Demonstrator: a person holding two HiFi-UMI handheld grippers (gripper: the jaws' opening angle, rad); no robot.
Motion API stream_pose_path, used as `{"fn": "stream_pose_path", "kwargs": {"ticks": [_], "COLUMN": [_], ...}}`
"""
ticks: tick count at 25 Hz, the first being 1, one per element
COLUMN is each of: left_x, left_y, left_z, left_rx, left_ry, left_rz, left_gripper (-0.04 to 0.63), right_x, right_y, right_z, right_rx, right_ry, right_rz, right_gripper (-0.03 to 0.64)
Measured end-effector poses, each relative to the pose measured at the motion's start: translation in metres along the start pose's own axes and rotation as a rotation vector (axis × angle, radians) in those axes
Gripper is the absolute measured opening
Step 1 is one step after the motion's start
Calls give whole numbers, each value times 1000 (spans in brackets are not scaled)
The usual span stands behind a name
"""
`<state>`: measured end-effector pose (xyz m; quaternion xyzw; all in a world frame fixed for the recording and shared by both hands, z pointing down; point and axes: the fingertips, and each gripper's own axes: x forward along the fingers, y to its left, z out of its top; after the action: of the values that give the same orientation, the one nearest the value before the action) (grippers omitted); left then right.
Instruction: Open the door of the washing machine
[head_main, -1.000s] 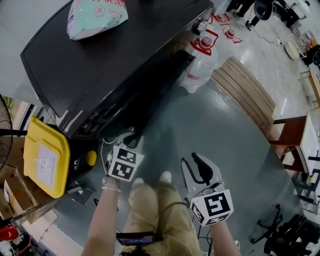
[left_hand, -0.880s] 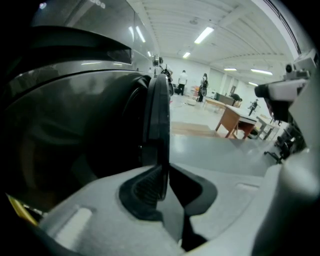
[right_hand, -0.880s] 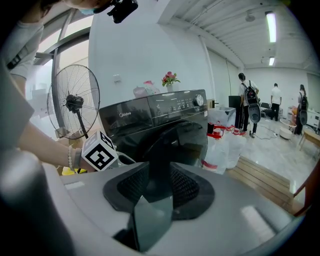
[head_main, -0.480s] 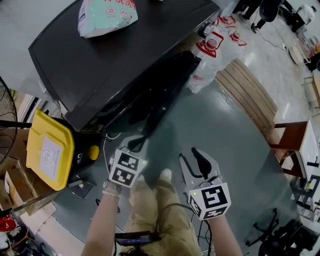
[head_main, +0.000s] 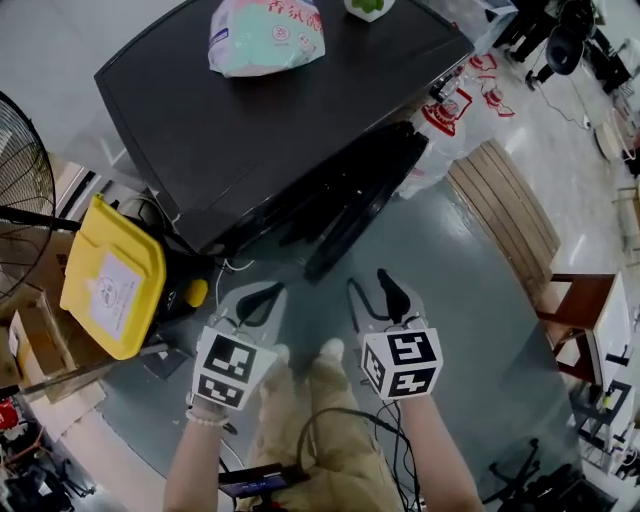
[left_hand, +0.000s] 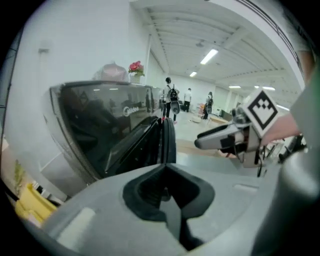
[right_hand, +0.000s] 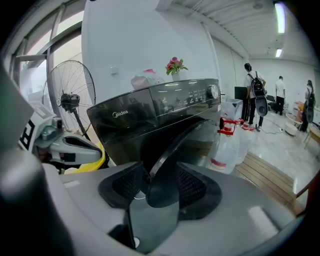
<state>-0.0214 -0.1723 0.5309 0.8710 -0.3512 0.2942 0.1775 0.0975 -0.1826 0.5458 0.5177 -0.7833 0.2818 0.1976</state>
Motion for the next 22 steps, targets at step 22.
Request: {"fn": "stream_pose_path", "kwargs": {"ticks": [22], "left_x": [-51], "left_y": [13], "left_z": [0], "left_rx": [-76], "left_ry": [-67], "left_rz": [114], "left_gripper": [-8], "right_x": [95], "right_y": [-11], "right_z": [-22], "right_rx": [165], "right_ry": [110], "right_rz": [-123], "right_gripper": [232]}}
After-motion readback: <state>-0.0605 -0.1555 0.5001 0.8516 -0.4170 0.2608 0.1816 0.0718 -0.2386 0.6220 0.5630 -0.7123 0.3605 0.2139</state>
